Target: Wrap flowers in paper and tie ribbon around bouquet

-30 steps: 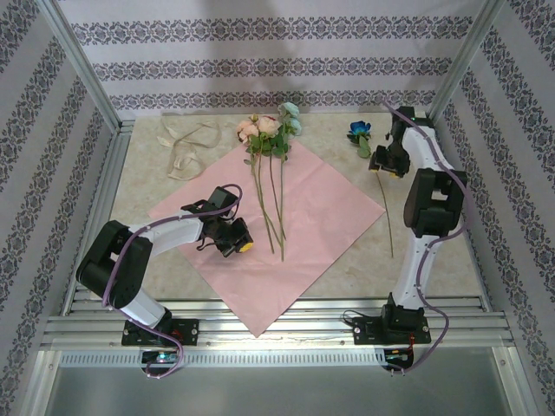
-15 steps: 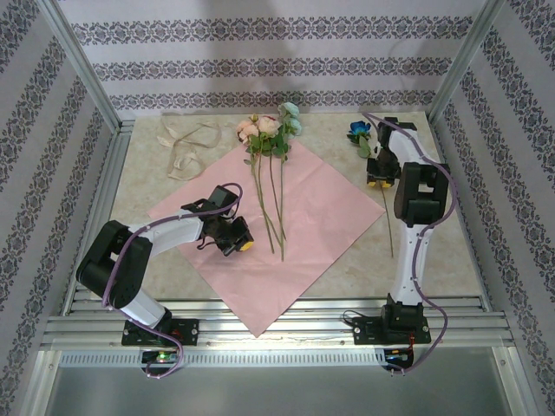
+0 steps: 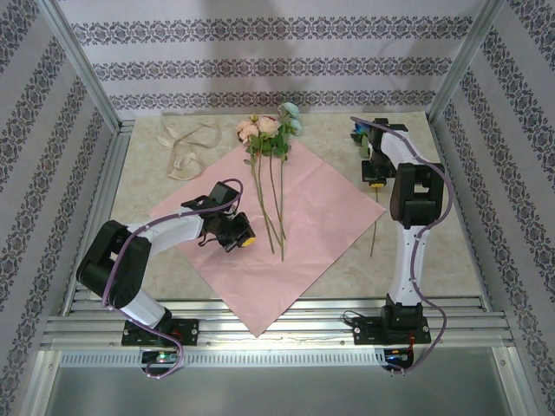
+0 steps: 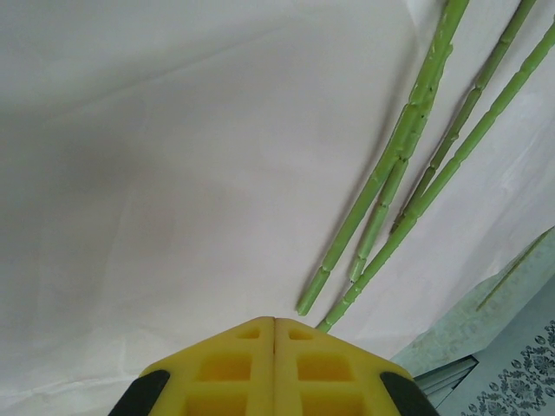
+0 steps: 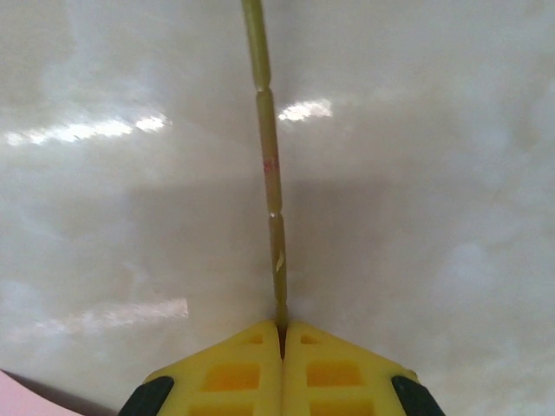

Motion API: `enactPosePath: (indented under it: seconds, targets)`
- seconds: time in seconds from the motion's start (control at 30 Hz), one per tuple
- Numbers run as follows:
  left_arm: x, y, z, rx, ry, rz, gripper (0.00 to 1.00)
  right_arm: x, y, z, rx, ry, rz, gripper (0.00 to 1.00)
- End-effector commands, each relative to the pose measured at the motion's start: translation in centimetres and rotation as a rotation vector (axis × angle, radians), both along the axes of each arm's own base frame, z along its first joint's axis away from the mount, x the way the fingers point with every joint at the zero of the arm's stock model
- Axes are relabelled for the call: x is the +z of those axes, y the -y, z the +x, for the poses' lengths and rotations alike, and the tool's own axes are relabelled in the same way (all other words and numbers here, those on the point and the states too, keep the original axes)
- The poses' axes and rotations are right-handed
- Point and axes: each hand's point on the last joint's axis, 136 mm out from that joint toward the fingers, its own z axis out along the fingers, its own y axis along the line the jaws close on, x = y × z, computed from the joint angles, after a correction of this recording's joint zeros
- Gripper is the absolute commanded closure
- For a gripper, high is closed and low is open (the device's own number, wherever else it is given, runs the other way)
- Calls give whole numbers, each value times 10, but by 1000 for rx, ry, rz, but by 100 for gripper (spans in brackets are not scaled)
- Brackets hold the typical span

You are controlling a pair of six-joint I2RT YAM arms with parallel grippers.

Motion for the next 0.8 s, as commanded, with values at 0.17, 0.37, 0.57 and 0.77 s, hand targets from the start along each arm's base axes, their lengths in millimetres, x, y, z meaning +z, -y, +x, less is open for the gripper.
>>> enactPosePath:
  seconds: [0.17, 0.37, 0.57, 0.77]
  targets:
    - [-2, 1, 2, -6, -10, 12, 100, 143, 9, 13, 6, 378, -189, 100]
    - [-3, 1, 1, -8, -8, 9, 100, 200, -74, 13, 89, 553, -6, 100]
    - [-4, 0, 0, -9, -9, 11, 100, 202, -243, 16, 195, 556, 430, 100]
    - [-2, -1, -1, -7, -2, 13, 100, 161, -333, 41, 168, 465, 610, 100]
